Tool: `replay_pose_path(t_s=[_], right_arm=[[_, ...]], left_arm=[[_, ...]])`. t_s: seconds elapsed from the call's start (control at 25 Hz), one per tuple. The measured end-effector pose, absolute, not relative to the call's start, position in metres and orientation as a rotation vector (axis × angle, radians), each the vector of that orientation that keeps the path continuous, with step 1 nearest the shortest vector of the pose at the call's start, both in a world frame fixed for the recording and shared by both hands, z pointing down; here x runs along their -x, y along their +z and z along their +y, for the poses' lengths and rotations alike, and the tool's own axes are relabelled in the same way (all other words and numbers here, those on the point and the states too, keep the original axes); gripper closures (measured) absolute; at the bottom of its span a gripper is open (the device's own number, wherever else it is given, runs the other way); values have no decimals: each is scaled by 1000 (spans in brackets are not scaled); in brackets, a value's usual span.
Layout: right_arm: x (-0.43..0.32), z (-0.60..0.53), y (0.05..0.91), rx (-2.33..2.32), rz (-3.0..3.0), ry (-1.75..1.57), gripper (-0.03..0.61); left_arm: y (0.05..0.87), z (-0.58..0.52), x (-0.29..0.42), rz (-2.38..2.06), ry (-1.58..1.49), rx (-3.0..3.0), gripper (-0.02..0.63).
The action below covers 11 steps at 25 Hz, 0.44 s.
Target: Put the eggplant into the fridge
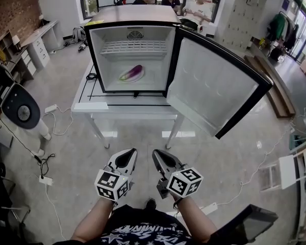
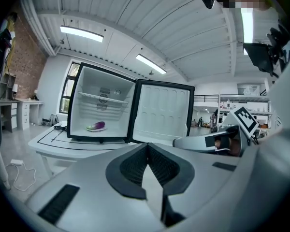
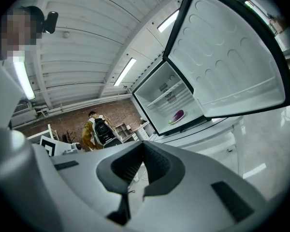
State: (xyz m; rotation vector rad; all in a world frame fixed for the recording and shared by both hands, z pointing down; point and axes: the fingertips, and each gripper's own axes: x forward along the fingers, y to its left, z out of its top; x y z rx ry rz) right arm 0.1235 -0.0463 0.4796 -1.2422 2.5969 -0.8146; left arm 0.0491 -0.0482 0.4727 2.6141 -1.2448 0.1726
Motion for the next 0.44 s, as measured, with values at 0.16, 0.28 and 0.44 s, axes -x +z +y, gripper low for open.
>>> replay_pose_path(t_s=[0.16, 0.28, 0.44], right_arm=[[-113, -38, 481, 1284, 2587, -810, 571], [-95, -31, 476, 1305, 2574, -813, 571], [-59, -15, 465, 1308, 2605, -775, 571]], left_arm=[[472, -37, -40, -1215, 159, -2632, 604], [468, -28, -23, -1202, 151, -2638, 604], [465, -13, 6, -1190, 149, -2637, 604]])
